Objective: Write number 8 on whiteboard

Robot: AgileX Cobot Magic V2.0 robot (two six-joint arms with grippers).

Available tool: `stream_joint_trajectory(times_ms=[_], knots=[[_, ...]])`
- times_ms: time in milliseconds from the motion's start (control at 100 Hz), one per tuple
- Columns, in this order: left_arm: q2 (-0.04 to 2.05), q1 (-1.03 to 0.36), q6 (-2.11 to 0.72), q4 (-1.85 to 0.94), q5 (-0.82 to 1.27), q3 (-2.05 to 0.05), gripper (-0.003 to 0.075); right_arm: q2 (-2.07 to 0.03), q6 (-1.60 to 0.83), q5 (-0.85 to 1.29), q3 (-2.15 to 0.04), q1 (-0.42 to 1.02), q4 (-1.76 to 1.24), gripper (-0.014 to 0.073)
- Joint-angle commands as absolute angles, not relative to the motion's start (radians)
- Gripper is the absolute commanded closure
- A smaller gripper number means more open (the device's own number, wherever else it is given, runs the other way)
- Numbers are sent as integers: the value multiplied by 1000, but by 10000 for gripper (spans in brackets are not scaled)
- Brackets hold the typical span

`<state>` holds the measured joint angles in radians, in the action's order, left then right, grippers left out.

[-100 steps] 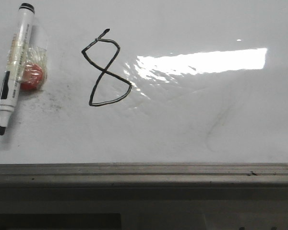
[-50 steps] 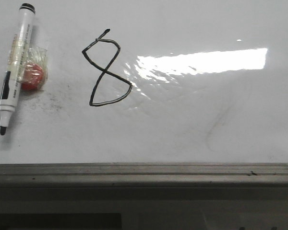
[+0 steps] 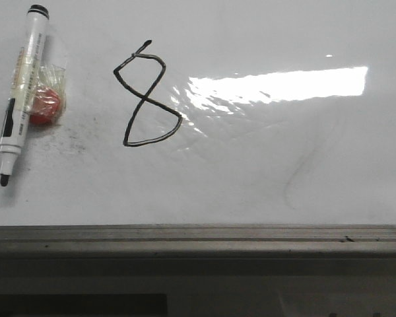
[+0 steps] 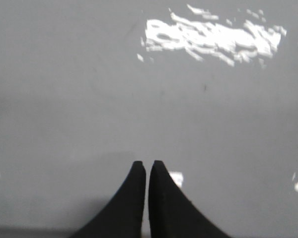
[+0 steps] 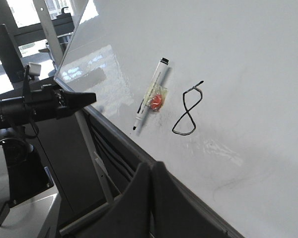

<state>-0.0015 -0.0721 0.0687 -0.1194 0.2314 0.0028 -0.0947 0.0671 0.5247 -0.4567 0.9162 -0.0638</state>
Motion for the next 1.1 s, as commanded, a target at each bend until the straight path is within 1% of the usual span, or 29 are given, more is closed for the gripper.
stream_joint_trajectory(times_ms=[0,90,290,450,1089], knots=[[-33,-83,195,-47,111,30,741,-105,57,448,-482,917,-62,658],[-33,-94,211,-25,129,35,741,-105,57,448,-482,917,-62,658],[-33,-107,208,-8,297,35,741,-105,57,448,-482,917,-62,658],[-33,-105,116,-5,297,35,741,-105,57,448,-482,917,-62,658],[-32,-105,116,-5,297,35,741,-105,57,448,-482,917,-62,658]])
